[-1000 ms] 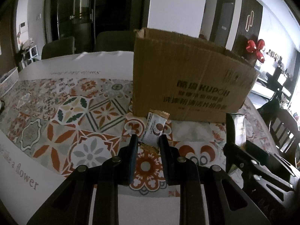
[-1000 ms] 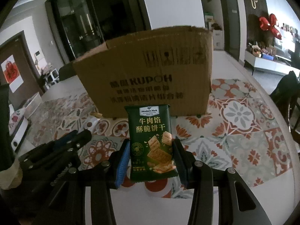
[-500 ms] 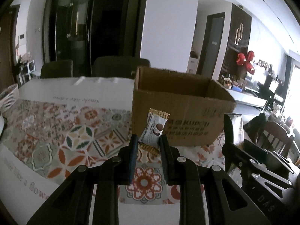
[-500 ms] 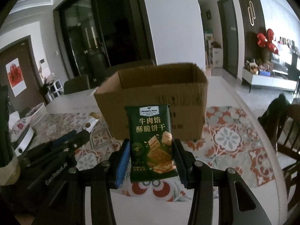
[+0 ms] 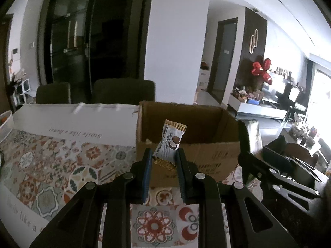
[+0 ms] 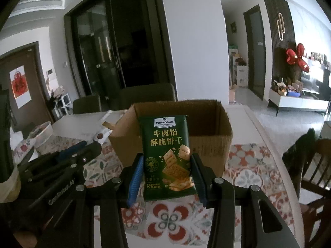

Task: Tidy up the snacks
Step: 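Carry both snacks over the box and open both tools inside it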

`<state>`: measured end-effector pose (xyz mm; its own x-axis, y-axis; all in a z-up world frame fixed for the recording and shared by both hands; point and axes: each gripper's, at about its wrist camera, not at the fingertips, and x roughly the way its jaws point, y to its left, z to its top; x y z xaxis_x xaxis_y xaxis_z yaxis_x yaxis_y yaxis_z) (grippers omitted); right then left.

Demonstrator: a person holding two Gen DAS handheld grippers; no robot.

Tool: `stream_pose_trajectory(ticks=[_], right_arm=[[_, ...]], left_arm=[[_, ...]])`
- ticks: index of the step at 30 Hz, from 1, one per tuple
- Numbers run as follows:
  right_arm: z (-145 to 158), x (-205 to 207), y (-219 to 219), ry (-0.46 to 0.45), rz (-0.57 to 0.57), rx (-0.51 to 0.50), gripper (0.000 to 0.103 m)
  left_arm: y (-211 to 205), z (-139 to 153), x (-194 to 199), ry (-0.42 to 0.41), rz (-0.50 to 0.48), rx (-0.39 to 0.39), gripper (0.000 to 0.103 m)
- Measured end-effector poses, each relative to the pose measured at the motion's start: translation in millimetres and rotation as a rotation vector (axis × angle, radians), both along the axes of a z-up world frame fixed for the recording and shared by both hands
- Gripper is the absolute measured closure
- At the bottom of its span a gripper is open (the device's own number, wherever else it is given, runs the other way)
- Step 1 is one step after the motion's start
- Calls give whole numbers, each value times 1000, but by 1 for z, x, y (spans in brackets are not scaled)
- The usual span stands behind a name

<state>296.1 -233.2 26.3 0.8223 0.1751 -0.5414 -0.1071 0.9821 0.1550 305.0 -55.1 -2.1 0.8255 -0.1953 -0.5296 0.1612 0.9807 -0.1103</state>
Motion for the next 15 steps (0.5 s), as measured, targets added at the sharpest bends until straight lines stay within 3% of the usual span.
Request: stream_pose_trajectory(ticks=[6, 15], right_arm=[[12, 27, -6, -10, 8, -24, 57], [19, 75, -12, -5, 8, -76, 57]], left_arm=[[-9, 13, 21, -30, -18, 29, 79], [-19, 17, 66, 6, -42, 40, 79]])
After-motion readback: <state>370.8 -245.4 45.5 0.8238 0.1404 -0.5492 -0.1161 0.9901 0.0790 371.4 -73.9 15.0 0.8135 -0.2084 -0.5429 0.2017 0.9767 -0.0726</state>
